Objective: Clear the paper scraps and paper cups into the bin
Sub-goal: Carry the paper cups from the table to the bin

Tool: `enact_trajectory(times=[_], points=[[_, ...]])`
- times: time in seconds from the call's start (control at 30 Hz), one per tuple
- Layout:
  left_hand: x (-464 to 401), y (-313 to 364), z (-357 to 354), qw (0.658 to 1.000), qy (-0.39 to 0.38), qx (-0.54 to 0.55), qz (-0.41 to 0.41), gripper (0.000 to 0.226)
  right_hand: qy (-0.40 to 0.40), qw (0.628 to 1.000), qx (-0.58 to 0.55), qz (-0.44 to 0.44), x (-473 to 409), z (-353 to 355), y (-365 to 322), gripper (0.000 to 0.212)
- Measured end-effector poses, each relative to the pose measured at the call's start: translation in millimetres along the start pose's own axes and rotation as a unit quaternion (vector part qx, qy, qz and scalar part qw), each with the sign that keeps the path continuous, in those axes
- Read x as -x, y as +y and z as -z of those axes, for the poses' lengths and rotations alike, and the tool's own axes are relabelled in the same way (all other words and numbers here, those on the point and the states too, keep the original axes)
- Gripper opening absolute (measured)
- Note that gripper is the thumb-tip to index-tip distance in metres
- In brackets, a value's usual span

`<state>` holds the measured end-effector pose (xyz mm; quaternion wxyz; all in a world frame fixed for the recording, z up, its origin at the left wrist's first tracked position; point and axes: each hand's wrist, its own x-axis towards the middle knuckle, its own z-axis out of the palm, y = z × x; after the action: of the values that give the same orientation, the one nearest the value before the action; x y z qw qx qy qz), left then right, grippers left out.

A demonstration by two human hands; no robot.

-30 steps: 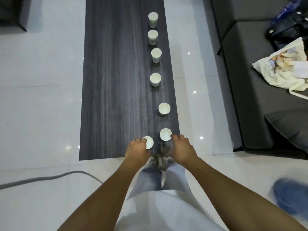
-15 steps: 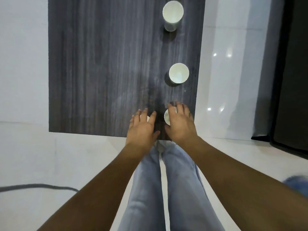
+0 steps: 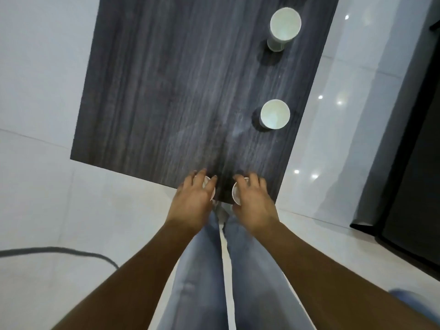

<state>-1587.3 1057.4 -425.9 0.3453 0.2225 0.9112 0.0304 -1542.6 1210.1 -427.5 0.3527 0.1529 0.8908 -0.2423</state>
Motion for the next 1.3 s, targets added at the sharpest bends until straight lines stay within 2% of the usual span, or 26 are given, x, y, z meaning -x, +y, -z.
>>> enact_trajectory(times=[0.27,0.57,0.87,1.13,1.3], points=[[69,-8,56,0.992,0.030,0.084,0.089,0.063,-0.023,0.994,0.049,0.090,47,60,-65,0.068],[175,-56,82,0.952,0.141,0.177,0.207,0.057,-0.044,0.968,0.128,0.210,100,76,-175,0.063],[305,-163,69,0.897,0.201,0.250,0.303,0.057,-0.049,0.926,0.209,0.310,154,2,-317,0.067],[446,-291,44,0.845,0.251,0.284,0.378,0.057,-0.058,0.868,0.246,0.428,221,-98,-480,0.067],[509,-354,40,0.800,0.283,0.301,0.435,0.058,-0.084,0.829,0.266,0.485,254,-141,-563,0.067]])
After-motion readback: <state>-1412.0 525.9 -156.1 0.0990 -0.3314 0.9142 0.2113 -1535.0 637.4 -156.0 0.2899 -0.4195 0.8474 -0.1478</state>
